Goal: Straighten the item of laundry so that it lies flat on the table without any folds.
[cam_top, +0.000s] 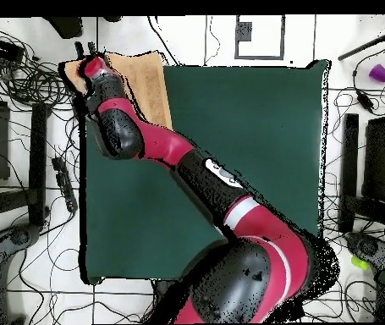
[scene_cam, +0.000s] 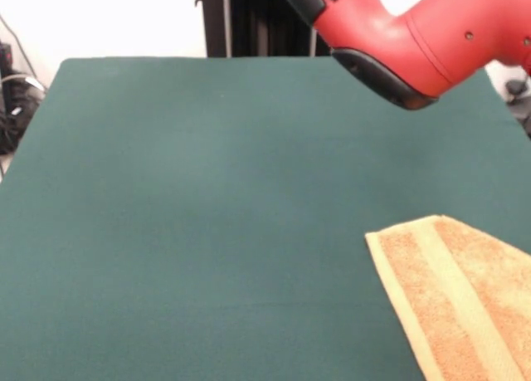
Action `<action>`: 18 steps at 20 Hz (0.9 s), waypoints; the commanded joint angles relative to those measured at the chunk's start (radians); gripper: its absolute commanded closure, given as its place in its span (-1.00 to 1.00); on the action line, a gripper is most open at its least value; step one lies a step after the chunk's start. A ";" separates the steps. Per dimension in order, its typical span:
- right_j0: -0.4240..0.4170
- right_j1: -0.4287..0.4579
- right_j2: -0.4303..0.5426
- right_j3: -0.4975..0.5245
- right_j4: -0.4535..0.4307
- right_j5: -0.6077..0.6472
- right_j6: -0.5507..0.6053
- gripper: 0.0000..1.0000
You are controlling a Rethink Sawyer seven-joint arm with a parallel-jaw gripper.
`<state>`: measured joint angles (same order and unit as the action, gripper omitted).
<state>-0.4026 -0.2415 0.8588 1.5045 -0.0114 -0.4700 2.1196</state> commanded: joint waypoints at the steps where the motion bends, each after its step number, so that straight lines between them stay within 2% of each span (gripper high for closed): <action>1: -0.013 -0.220 0.039 0.139 0.294 0.160 0.330 -1.00; 4: -0.020 -0.329 0.034 0.150 0.462 0.250 0.359 -1.00; 7: -0.063 -0.339 0.122 0.152 0.476 0.223 0.393 -1.00; 11: -0.069 -0.381 0.165 0.123 0.517 0.209 0.409 -1.00; 12: -0.069 -0.410 0.160 0.118 0.559 0.227 0.416 -1.00; 14: -0.054 -0.479 0.087 0.105 0.691 0.366 0.382 -1.00; 15: -0.023 -0.510 -0.001 0.082 0.759 0.468 0.341 -1.00; 16: 0.006 -0.516 -0.109 0.055 0.783 0.580 0.298 -1.00; 17: -0.026 -0.481 -0.126 0.040 0.731 0.663 0.260 -1.00; 18: -0.079 -0.437 -0.097 0.031 0.692 0.708 0.226 -1.00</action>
<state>-0.4719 -0.6503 0.9087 1.5557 0.5525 -0.2450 2.2193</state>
